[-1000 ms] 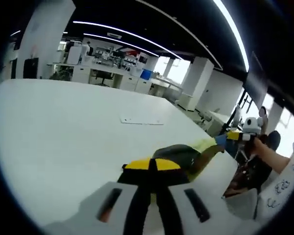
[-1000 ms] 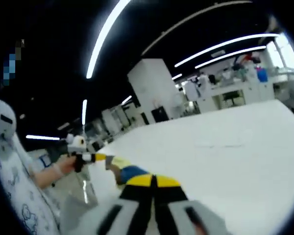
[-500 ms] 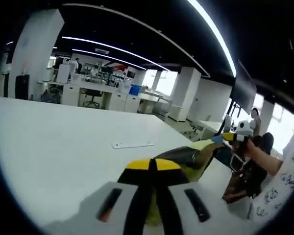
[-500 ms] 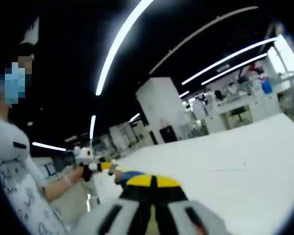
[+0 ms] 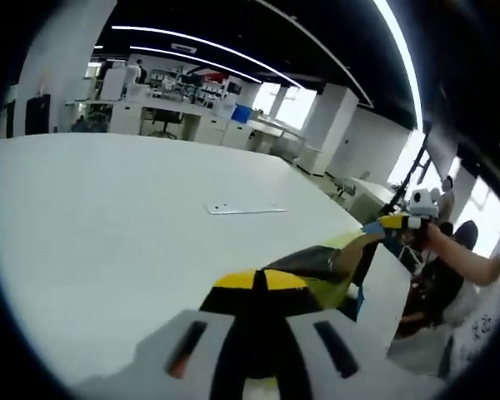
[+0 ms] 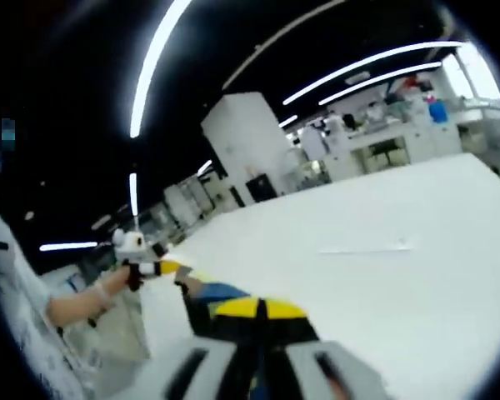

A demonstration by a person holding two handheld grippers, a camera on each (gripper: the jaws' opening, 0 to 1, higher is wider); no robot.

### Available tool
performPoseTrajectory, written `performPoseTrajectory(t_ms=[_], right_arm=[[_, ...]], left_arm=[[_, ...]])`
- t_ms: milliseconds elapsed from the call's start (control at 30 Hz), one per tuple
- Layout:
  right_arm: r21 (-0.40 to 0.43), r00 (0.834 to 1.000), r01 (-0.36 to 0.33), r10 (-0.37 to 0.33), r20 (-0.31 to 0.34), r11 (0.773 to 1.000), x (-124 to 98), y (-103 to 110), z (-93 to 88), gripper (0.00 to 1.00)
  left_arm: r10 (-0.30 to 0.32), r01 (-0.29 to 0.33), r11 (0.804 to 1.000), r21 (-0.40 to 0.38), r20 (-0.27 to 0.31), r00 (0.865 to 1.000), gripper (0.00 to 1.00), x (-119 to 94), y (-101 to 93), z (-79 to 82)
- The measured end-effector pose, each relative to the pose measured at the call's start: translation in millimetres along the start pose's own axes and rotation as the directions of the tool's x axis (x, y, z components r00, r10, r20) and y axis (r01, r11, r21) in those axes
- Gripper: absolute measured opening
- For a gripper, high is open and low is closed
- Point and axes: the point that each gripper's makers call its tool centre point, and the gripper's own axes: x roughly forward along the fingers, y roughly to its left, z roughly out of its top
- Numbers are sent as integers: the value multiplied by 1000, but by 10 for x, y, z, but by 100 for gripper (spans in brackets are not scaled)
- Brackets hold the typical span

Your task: Fold the garment on the visible template until the final outline fits inside the template.

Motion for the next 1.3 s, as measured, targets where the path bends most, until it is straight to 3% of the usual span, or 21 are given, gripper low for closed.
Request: performPoseTrajectory(t_ms=[233, 333, 467, 733, 900, 933, 1100, 1300], right_arm=[[39, 997, 51, -49, -58, 998, 397, -559, -88, 0], [59, 994, 71, -66, -81, 996, 550, -759, -135, 0], [63, 987, 107, -99, -124, 992, 745, -1003, -250, 0], [88, 955, 207, -182, -233, 974, 1052, -1462, -606, 0], [76, 939, 239, -210, -274, 968, 1149, -1532, -740, 0], [70, 937, 241, -214, -276, 968, 1163, -1548, -737, 0], [36, 920, 260, -236, -313, 965, 1247, -1651, -795, 0], [31, 921, 262, -240, -308, 964, 1306, -1681, -775, 0]], left_arm=[[12, -14, 1000, -26, -69, 998, 0, 513, 360, -129], [18, -22, 999, -41, -94, 995, 0, 639, 463, -204], [20, -34, 994, -104, -135, 991, 0, 879, 575, -343], [93, -119, 987, -111, -214, 972, 0, 1233, 853, -582], [109, -139, 984, -108, -251, 962, 0, 1355, 934, -662], [114, -144, 985, -97, -269, 956, 0, 1345, 865, -710], [123, -156, 983, -96, -290, 949, 0, 1436, 1019, -740], [128, -160, 983, -93, -287, 949, 0, 1514, 1090, -680]])
